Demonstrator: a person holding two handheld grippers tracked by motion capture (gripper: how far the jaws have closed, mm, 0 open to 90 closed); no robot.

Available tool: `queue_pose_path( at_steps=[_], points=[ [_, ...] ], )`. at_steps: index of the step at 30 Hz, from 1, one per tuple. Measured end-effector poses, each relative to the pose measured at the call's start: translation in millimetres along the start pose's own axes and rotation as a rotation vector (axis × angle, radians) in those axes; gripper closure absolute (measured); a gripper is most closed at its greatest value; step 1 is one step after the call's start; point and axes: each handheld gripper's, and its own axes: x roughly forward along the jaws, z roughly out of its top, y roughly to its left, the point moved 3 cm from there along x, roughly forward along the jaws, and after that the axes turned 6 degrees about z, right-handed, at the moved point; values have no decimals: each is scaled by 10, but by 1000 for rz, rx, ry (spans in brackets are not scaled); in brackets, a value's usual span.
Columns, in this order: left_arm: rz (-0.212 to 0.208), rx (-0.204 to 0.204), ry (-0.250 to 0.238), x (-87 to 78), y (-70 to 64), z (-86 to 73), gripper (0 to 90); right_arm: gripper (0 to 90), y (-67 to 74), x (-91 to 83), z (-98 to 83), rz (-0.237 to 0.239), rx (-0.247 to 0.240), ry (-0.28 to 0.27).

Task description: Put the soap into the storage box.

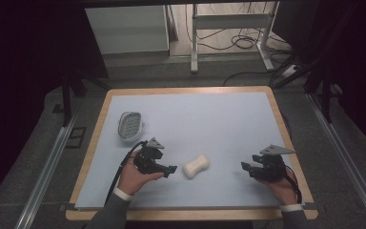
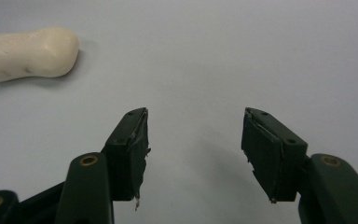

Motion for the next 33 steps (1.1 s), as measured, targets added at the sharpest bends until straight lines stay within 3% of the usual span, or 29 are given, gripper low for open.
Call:
queue_pose_path(
  at_steps=[20,33],
  points=[
    [-11,30,10,42,-65,122,207,353,-17,-4,-12,-25,4,-5],
    [-27,46,53,213,-172,270,221,344,-15,-5,-14,-34,7,-13]
  ],
)
